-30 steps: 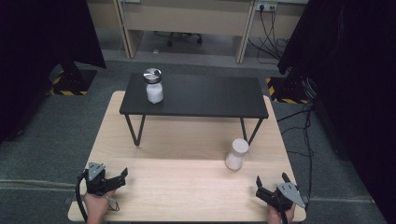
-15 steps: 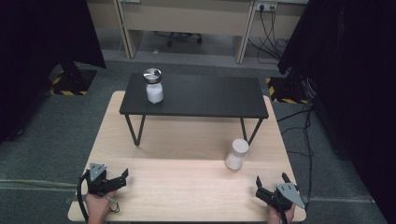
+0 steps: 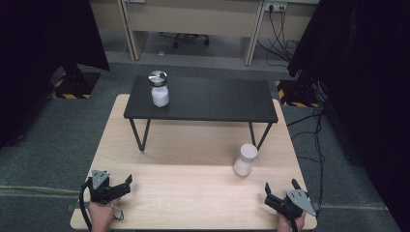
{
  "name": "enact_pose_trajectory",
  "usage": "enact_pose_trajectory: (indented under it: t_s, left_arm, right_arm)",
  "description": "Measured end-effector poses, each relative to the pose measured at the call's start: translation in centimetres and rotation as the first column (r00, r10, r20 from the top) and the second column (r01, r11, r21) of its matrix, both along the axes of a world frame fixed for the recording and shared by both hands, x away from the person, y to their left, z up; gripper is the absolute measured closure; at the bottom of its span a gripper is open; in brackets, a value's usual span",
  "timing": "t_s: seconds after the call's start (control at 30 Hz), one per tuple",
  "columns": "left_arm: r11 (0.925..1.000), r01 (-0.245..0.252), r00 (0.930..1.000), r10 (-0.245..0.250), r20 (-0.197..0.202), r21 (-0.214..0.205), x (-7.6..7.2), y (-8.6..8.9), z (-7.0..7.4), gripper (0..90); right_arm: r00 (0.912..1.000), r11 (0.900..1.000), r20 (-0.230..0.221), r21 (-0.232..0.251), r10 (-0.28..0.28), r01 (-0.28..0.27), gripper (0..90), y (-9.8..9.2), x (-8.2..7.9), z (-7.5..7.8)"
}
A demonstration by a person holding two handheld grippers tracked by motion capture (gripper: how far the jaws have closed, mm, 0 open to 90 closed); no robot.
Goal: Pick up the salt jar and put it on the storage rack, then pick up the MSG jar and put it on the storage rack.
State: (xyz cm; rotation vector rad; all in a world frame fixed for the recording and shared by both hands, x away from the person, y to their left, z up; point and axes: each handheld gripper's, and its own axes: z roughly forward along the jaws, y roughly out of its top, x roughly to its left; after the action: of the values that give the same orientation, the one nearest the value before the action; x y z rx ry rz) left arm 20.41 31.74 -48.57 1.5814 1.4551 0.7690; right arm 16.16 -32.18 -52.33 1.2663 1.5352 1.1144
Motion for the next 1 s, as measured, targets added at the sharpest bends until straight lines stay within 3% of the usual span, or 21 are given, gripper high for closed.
enact_pose_trajectory:
  t_s: [0.07, 0.2, 0.27, 0.4, 0.47, 0.7, 1.0]
  left_arm:
    - [1.0, -0.001, 1.0, 0.001, 0.0, -0.005, 0.0, 0.1, 0.0, 0.0]
    - [1.0, 0.001, 1.0, -0.001, 0.002, -0.008, 0.0, 0.2, 0.0, 0.0]
    - [0.9999, -0.002, 1.0, 0.002, 0.003, -0.016, 0.0, 0.3, -0.1, 0.0]
    - [0.9998, -0.003, 1.0, 0.003, -0.002, -0.02, 0.1, 0.5, 0.0, 0.0]
    - [0.9998, -0.006, 1.0, 0.006, 0.002, -0.02, 0.0, 0.5, -0.1, 0.0]
    - [0.9979, -0.032, 0.9995, 0.032, 0.005, -0.056, -0.1, 0.7, -0.2, 0.0]
    - [0.9981, -0.035, 0.9993, 0.036, 0.008, -0.051, -0.2, 0.6, -0.2, 0.0]
  right_arm:
    - [1.0, 1.0, 0.002, 0.008, -0.002, 0.002, 0.3, -0.1, 0.0, 0.0]
    - [0.9997, 0.9974, 0.022, 0.072, 0.004, -0.006, 0.3, -0.5, -0.1, -0.2]
    - [0.9995, 0.9974, 0.029, 0.071, -0.009, 0.006, 0.3, -0.2, -0.1, -0.3]
    - [0.9993, 0.9979, 0.034, 0.061, 0.018, -0.02, 0.3, -0.2, 0.1, -0.1]
    - [0.9986, 0.9941, 0.047, 0.105, 0.024, -0.028, 0.3, -0.2, 0.1, -0.2]
    - [0.9961, 0.985, 0.075, 0.162, 0.048, -0.06, 0.3, 0.7, 0.7, -0.1]
    - [0.9931, 0.9799, 0.086, 0.176, 0.079, -0.094, 0.3, 1.5, 1.6, 0.2]
